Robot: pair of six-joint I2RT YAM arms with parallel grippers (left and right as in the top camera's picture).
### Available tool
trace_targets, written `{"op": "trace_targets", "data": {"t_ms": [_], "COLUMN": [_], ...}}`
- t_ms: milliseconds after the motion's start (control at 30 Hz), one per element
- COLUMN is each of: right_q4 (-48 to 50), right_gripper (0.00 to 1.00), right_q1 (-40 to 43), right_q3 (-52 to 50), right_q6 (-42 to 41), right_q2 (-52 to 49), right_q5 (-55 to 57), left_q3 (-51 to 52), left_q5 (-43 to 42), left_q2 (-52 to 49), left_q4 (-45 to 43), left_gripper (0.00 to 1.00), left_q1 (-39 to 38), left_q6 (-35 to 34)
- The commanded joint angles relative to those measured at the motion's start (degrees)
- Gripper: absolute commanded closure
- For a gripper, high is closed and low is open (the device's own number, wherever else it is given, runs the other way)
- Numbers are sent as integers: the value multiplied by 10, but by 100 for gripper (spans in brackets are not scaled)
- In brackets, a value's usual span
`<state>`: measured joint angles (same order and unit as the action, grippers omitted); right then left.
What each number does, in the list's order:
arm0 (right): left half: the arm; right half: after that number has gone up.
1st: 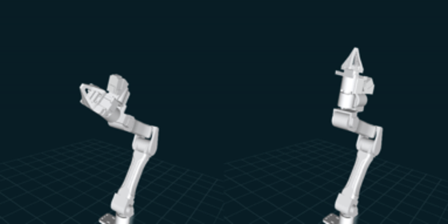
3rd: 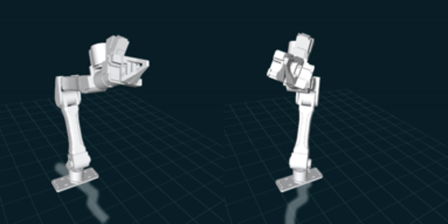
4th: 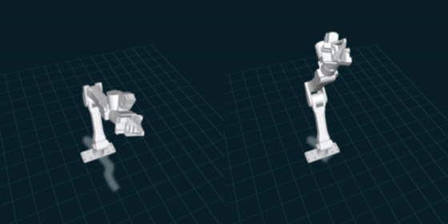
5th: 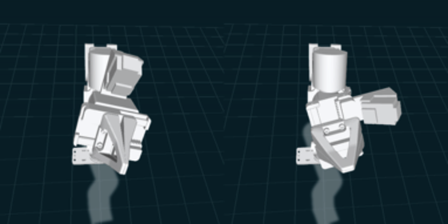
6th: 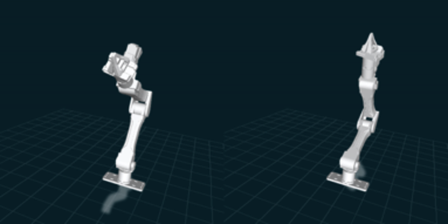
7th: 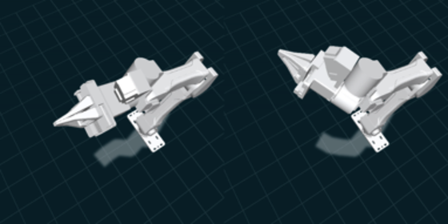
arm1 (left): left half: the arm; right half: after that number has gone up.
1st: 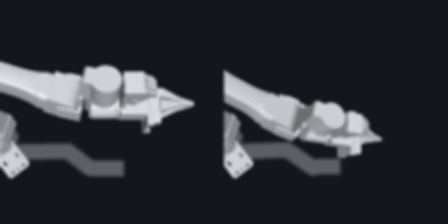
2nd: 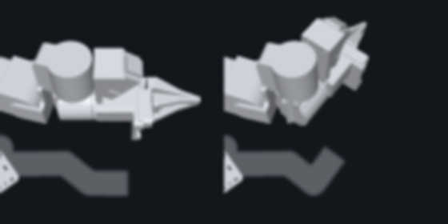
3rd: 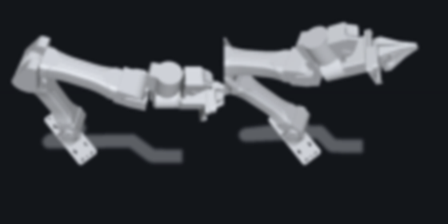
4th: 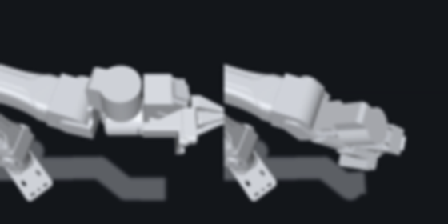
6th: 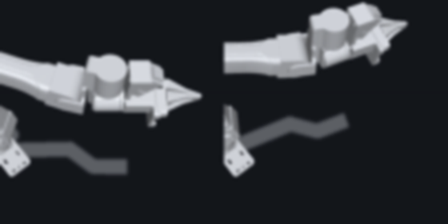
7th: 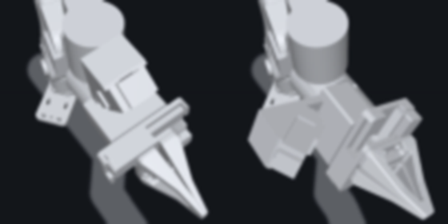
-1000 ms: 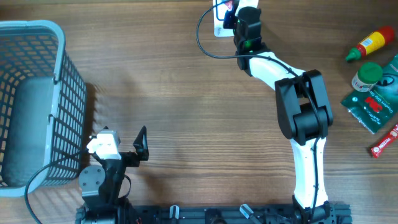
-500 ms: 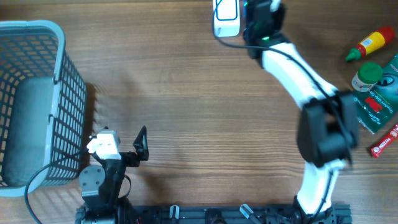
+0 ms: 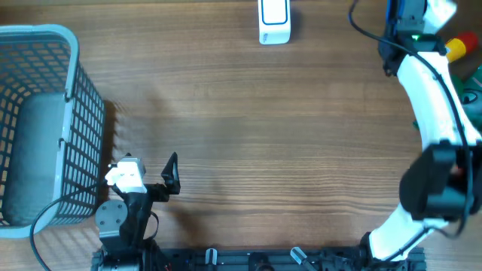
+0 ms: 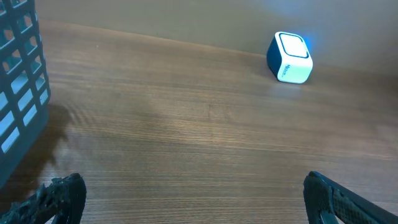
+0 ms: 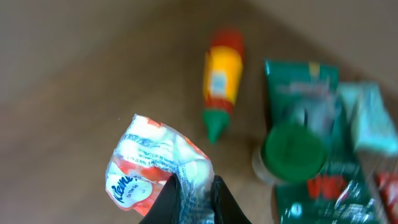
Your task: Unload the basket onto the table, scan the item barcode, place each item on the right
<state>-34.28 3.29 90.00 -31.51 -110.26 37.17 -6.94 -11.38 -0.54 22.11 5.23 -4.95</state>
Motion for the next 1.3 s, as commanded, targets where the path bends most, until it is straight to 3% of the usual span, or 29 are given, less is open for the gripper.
{"op": "trace_targets", "data": {"t_ms": [0, 233, 267, 333, 400, 567, 967, 1267], "right_q4": [19, 16, 11, 4, -15, -68, -217, -324], "right_gripper": [96, 96, 92, 33, 0, 0, 0, 0], "right_q1": [25, 50, 50, 48, 45, 42, 42, 42], "right_q3": [-18, -18, -17, -3, 17, 56, 57, 57], "right_q6": [-57, -66, -66, -60, -59, -60, -60, -61], "right_q2": [-76, -141, -135, -113, -86, 10, 296, 468], "right_q5": [-25, 14, 14, 14, 14, -6, -364, -449], "left_q3": [3, 3, 3, 3, 3, 3, 3, 3], "left_q5": [3, 3, 3, 3, 3, 3, 3, 3], "left_q2": [2, 2, 2, 2, 2, 2, 2, 2], "left_q4": [-2, -2, -2, -2, -2, -2, -2, -2], "left_gripper": [0, 0, 0, 0, 0, 0, 0, 0], "left_q1": [-3, -3, -3, -3, -3, -3, -3, -3], "left_q6": [11, 11, 11, 11, 11, 11, 11, 11]}}
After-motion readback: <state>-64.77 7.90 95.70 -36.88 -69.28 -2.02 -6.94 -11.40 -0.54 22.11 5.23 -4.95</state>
